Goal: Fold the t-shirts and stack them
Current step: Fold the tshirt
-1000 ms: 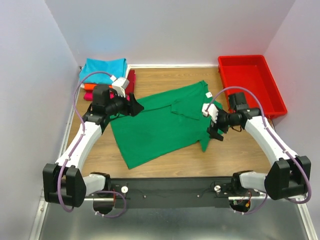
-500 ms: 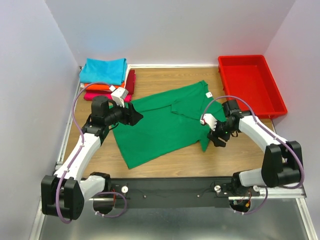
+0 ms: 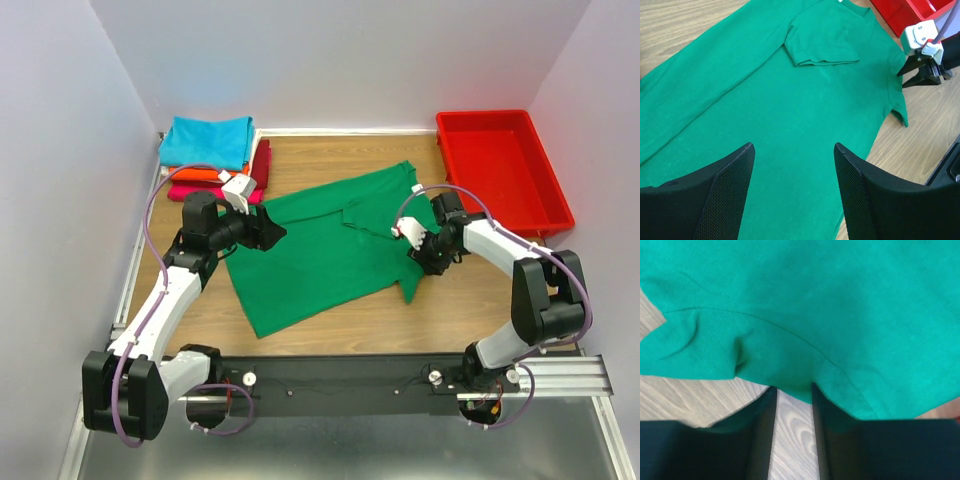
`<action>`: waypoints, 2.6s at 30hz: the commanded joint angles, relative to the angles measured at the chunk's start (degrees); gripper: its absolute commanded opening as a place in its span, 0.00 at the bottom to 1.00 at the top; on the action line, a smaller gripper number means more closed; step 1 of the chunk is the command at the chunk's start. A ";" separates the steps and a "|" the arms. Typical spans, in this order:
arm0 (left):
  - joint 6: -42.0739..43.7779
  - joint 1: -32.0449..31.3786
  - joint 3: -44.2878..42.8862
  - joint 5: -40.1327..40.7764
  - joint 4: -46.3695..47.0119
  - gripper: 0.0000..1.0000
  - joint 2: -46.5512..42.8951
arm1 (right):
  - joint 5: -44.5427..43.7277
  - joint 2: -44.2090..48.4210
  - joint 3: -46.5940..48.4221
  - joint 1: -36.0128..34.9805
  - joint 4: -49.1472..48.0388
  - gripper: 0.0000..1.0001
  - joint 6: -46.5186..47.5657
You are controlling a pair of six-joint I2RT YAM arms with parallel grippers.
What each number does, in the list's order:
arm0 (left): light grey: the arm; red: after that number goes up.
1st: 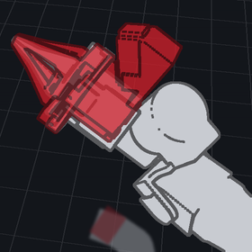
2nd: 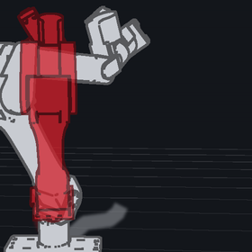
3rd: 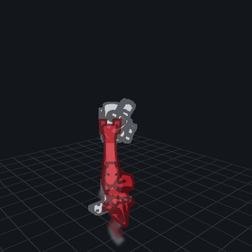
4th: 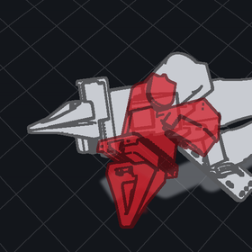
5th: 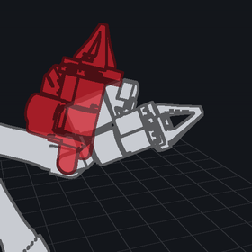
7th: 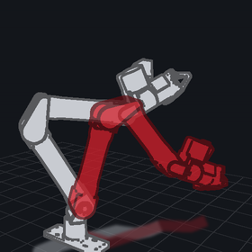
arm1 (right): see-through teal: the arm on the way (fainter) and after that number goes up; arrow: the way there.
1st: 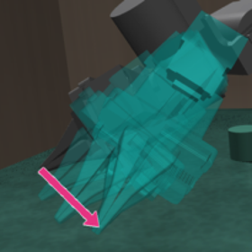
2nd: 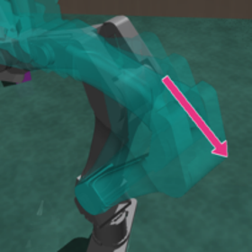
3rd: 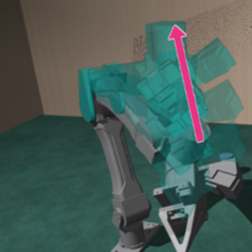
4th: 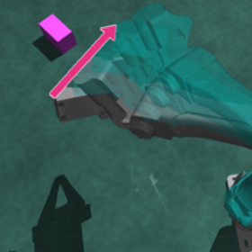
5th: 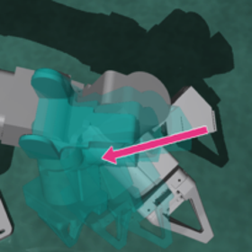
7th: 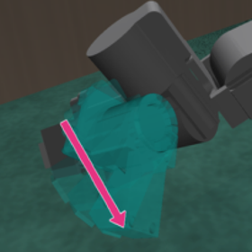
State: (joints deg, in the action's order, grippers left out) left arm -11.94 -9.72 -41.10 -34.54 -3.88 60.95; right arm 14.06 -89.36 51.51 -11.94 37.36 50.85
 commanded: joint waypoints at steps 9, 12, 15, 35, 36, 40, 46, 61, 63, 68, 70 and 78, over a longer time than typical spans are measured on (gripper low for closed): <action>0.69 0.14 -0.03 -1.58 1.33 0.72 -1.27 | -1.32 0.59 6.76 -1.15 -1.59 0.01 -4.79; 0.69 0.14 -0.03 -1.67 1.33 0.72 -1.18 | -0.09 -0.89 11.15 -1.68 -1.07 0.01 -6.72; 0.61 0.14 0.06 -1.49 1.33 0.72 -1.10 | 1.05 -4.67 15.81 -2.90 -0.89 0.01 -9.18; 0.43 0.05 0.23 -1.23 1.42 0.72 -1.45 | 3.86 -0.21 18.56 -5.11 -0.11 1.00 -12.11; 0.43 0.13 0.23 -1.57 1.42 0.72 -1.36 | 4.47 1.98 15.93 -5.11 0.86 1.00 -11.31; 0.43 0.05 0.23 -1.93 1.51 0.72 -1.18 | 10.72 5.86 10.73 -5.02 6.84 0.99 -5.85; 0.34 0.05 0.23 -2.46 1.59 0.72 -0.57 | 7.92 3.06 8.70 -6.07 6.23 0.82 -6.81; 0.17 0.13 0.41 -2.54 1.77 0.72 -0.48 | -7.29 -4.32 13.69 -11.86 -1.68 0.25 -10.42; 0.17 0.05 0.41 -2.55 1.77 0.72 -0.48 | -8.69 -5.64 16.59 -13.27 -1.59 0.20 -10.16; 0.08 0.14 0.50 -2.28 1.77 0.72 -0.57 | -16.93 -13.98 23.10 -20.83 -2.73 0.17 -8.49; 0.08 0.05 0.50 -2.28 1.77 0.72 -0.57 | -19.59 -16.62 25.47 -22.85 -3.43 0.25 -8.84; -0.10 0.14 0.67 -2.02 1.94 0.72 -0.92 | -23.74 -16.05 29.63 -23.74 -6.16 1.00 -15.60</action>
State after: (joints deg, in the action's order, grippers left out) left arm -12.03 -9.72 -41.10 -35.55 -2.87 60.75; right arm -6.98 -110.37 80.75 -37.12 32.86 38.44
